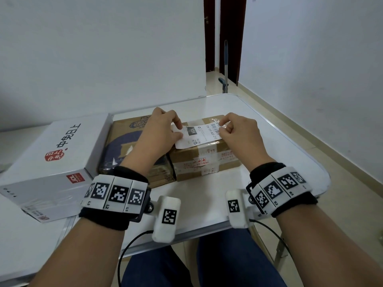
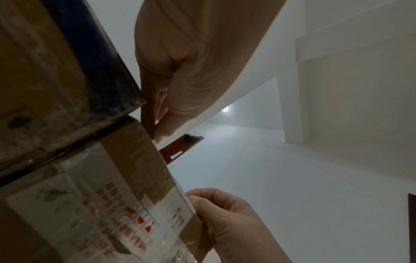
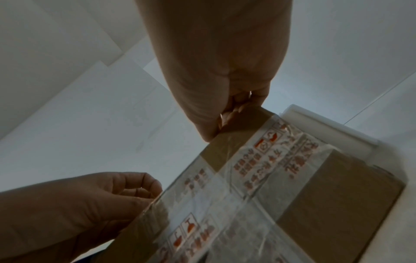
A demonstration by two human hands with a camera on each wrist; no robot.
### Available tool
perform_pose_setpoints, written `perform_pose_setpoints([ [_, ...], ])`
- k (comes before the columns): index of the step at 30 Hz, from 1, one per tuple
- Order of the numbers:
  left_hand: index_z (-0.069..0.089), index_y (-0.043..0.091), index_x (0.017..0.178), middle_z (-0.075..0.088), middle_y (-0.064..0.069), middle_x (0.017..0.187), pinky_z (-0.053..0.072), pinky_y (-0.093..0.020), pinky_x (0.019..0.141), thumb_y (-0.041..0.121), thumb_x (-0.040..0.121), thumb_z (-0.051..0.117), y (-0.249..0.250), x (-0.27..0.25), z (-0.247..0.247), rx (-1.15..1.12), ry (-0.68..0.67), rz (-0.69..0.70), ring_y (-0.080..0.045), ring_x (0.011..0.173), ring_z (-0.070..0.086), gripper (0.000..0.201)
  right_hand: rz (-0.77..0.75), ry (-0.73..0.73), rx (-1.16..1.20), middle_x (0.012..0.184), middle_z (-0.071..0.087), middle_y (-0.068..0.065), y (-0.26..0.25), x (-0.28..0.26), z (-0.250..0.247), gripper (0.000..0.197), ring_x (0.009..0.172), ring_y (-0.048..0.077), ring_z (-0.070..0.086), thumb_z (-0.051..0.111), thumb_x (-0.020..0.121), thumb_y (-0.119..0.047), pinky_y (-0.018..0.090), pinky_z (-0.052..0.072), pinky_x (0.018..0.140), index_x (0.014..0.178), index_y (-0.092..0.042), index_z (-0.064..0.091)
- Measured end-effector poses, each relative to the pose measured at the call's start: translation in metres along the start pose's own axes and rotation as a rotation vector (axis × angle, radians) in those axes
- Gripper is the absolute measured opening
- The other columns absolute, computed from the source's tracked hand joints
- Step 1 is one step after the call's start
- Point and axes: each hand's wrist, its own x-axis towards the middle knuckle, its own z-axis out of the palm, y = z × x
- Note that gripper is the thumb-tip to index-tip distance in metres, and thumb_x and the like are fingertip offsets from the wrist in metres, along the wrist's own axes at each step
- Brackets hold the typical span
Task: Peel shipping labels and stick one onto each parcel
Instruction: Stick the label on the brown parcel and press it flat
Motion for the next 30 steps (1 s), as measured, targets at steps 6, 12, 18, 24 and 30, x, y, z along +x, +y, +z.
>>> perform_pose_setpoints([
  [6,0.060,0.016,0.096,0.047,-0.008,0.117,0.038,-0.024,0.079,0.017,0.083,0.070,0.002,0.002,-0.002,0.015,-0.041,-0.027,-0.024,0.100,0.058,0.017,-0.011,-0.040,-0.062,0.079,0.055,-0.006,-0.002,0.001,-0.002,0.018,0.089,0.017,0.059,0.053,0.090,-0.017,0.038,0.052,0.084,0.099,-0.015,0.069],
  [12,0.063,0.020,0.095,0.047,-0.007,0.119,0.035,-0.022,0.081,0.018,0.084,0.070,0.004,0.005,-0.006,0.049,-0.088,-0.041,-0.022,0.102,0.057,0.014,-0.017,-0.049,-0.079,0.080,0.054,-0.005,-0.001,0.002,-0.001,0.019,0.092,0.020,0.060,0.052,0.090,-0.017,0.043,0.050,0.089,0.097,-0.015,0.069],
  [18,0.064,0.025,0.092,0.048,-0.006,0.118,0.036,-0.024,0.079,0.020,0.085,0.068,0.005,0.007,-0.007,0.087,-0.136,-0.023,-0.021,0.100,0.057,0.009,0.033,-0.057,-0.054,0.097,0.048,-0.001,0.009,0.008,0.001,0.014,0.100,0.025,0.055,0.057,0.090,-0.024,0.031,0.045,0.081,0.095,-0.023,0.069],
  [24,0.067,0.029,0.103,0.045,-0.005,0.118,0.035,-0.023,0.079,0.018,0.089,0.064,0.006,0.005,-0.008,0.111,-0.171,0.019,-0.019,0.099,0.055,0.018,0.031,-0.041,-0.043,0.105,0.046,0.000,0.011,0.007,0.004,0.013,0.106,0.026,0.054,0.059,0.090,-0.024,0.033,0.050,0.080,0.100,-0.024,0.067],
  [30,0.065,0.034,0.114,0.037,0.000,0.122,0.036,-0.022,0.076,0.011,0.094,0.057,0.010,0.004,-0.008,0.199,-0.268,0.125,-0.013,0.093,0.045,0.031,0.039,-0.036,-0.048,0.103,0.046,-0.001,0.011,0.007,0.004,0.014,0.107,0.026,0.054,0.058,0.090,-0.025,0.037,0.052,0.083,0.101,-0.024,0.066],
])
